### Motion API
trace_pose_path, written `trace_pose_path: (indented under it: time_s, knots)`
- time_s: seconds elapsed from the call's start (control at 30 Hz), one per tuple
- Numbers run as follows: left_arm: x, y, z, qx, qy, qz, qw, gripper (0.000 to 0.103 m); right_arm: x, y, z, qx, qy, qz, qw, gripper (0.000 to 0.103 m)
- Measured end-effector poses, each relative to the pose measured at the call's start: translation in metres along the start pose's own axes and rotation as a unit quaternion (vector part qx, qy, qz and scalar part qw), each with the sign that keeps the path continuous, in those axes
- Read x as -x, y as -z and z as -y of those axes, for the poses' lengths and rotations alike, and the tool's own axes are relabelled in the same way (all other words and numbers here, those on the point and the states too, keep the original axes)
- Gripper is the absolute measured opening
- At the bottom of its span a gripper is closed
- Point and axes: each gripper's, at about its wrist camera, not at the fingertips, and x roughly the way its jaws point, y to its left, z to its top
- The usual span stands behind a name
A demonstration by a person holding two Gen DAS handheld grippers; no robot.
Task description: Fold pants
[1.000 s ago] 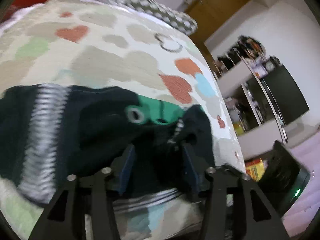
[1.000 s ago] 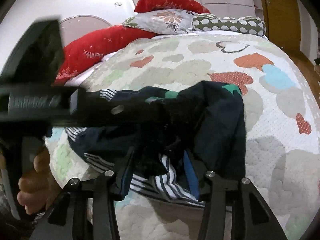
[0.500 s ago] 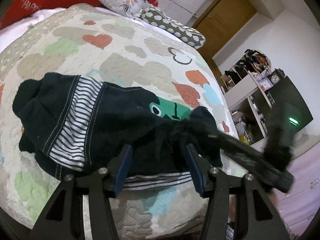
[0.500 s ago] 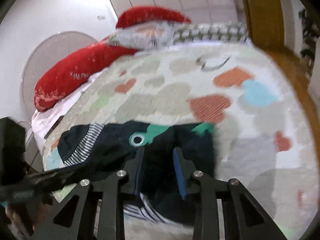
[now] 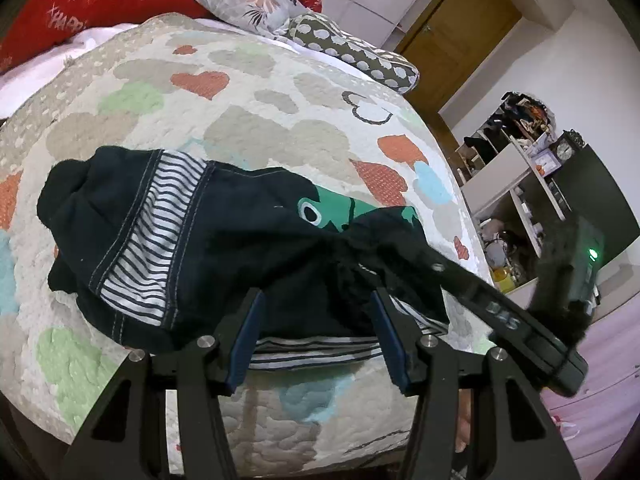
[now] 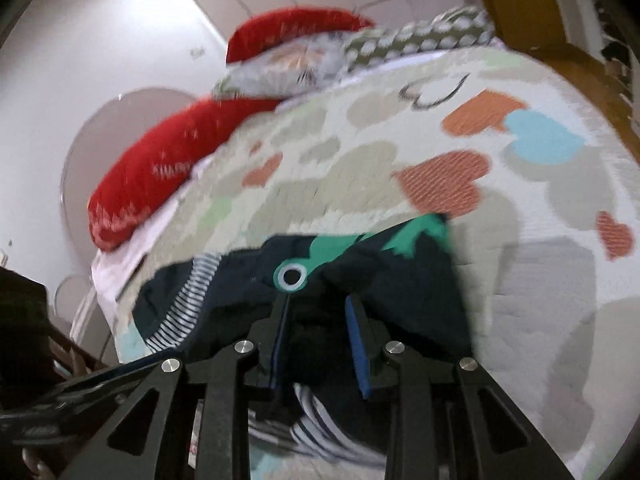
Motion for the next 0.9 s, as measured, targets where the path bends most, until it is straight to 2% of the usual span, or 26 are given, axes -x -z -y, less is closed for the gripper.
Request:
trace_pose_path:
  time_s: [0.13, 0.33, 0.63, 0.77, 0.9]
  knots:
    - [0.000, 0.003, 0.014, -0.012, -0.012, -0.001, 0.9998, 0.054, 0.028, 0.007, 0.024, -0.047, 0.004, 0.040, 0.998, 0.032]
    - [-0.003, 0.008, 0.032, -0.027, -0.018, -0.009, 0.9994, 0.054, 0.044, 0.015, 0.053, -0.098, 0.005, 0.060, 0.993, 0.037]
    - [0.001, 0.016, 0.045, -0.039, -0.011, -0.013, 0.9991, 0.054, 0.055, 0.026, 0.068, -0.122, 0.017, 0.066, 0.990, 0.041]
    - [0.009, 0.015, 0.037, -0.027, -0.009, 0.001, 0.9996, 0.060, 0.058, 0.027, 0.064, -0.119, 0.022, 0.067, 0.990, 0.042]
    - [0.017, 0.011, 0.021, -0.007, -0.012, 0.014, 0.9998, 0.060, 0.055, 0.027, 0.053, -0.103, 0.026, 0.063, 0.992, 0.042]
